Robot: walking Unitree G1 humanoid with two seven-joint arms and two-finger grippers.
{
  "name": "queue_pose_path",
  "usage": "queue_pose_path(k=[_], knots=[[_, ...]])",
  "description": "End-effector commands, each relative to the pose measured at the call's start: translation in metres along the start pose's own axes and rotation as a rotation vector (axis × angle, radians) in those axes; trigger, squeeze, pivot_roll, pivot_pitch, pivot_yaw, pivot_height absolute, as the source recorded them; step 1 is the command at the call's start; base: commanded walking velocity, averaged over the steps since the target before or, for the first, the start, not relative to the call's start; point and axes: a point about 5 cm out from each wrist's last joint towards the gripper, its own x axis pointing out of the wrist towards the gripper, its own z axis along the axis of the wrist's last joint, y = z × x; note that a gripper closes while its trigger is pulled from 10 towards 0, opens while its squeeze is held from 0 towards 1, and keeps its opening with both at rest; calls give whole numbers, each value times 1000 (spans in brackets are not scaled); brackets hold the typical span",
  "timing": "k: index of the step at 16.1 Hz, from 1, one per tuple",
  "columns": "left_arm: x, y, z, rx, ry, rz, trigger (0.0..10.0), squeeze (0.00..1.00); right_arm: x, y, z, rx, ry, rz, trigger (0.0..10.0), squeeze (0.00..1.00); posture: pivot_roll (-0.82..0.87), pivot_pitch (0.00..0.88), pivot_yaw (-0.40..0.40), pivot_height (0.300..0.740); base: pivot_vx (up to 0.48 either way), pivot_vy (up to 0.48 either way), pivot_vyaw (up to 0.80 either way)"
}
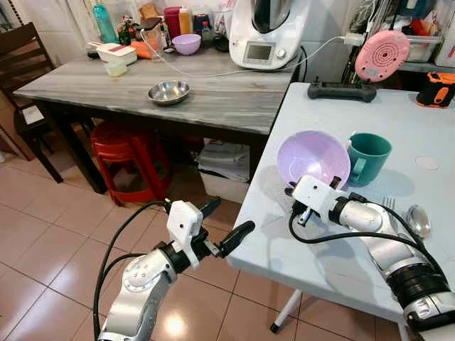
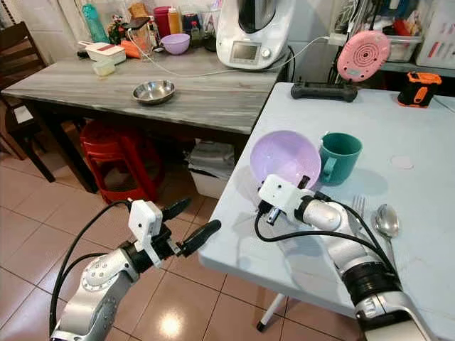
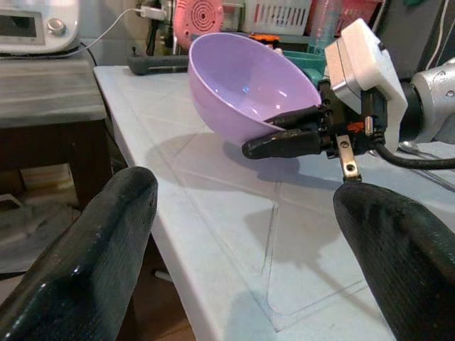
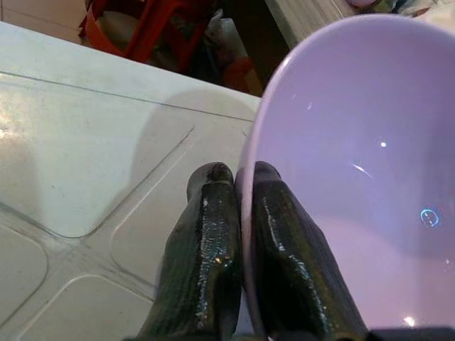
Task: Setting the table
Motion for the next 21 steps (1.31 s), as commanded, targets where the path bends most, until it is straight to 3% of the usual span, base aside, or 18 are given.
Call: queue_pose_path(k=[1,3,5,6,8,9,10,13,21], knots=[[1,1,5,12,-9,-5,10000,0,0,-4,5,-32,-25,-13,0,0,-92,0,90,740,0,0,0],[0,1,4,13,-4,1,10000,0,0,-4,10,-35,-59,-21,0,0,-94,0,92,740,0,0,0],[-1,7,4,30,-1,76,10000,0,-2,-2,26,-25,-154,-49,0,0,-91,0,92,740,0,0,0],[-1,12,4,43,6,128,10000,0,-5,-1,32,-9,-188,-69,0,0,-86,0,90,740,0,0,0],[-2,32,2,38,31,306,10000,0,-14,3,43,107,-264,-191,0,0,-81,0,82,740,0,0,0],[-4,39,4,28,13,358,10000,0,-19,6,46,176,-292,-249,9255,0,-80,0,81,740,0,0,0],[-5,43,4,20,7,389,10000,0,-22,9,47,228,-308,-290,10000,0,-82,0,82,740,0,0,0],[-8,59,7,-66,-36,512,10000,0,-39,17,44,427,-303,-480,10000,0,-102,0,98,740,0,0,0],[0,65,9,-113,-60,540,10000,0,-45,14,49,424,-287,-524,10000,0,-117,0,116,740,0,210,-607]])
